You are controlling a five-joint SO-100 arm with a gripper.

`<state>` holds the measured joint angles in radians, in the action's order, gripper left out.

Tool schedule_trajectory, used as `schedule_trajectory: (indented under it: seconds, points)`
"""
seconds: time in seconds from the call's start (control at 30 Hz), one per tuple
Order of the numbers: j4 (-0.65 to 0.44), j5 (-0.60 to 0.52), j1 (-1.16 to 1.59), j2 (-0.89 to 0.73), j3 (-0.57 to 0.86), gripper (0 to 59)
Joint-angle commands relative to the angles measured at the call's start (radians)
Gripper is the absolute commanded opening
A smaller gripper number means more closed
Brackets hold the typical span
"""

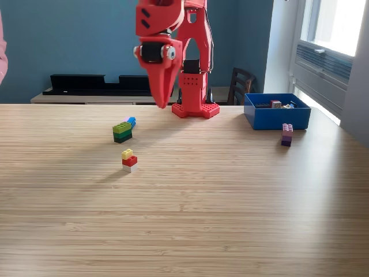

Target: Grasp a lego block and put it in the bin.

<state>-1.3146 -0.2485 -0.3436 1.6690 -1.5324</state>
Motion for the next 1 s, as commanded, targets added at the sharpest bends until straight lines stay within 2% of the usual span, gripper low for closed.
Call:
schedule_trajectory:
  seconds: [0.03,0.17,0.3,0.53,0.7,1.0]
  points:
    - [0.118,0.066,-0.035,0.075,-0.058,1.0]
    - [0.193,0.126,-0.021,0.075,-0.123,8.8]
    - [0.218,0.164,-0.021,0.074,-0.135,15.2]
    - [0.229,0.173,-0.025,0.071,-0.126,19.2]
    - [0.213,0.17,-0.043,0.031,-0.051,20.7]
    - [0.084,0.189,-0.115,-0.275,0.261,21.8]
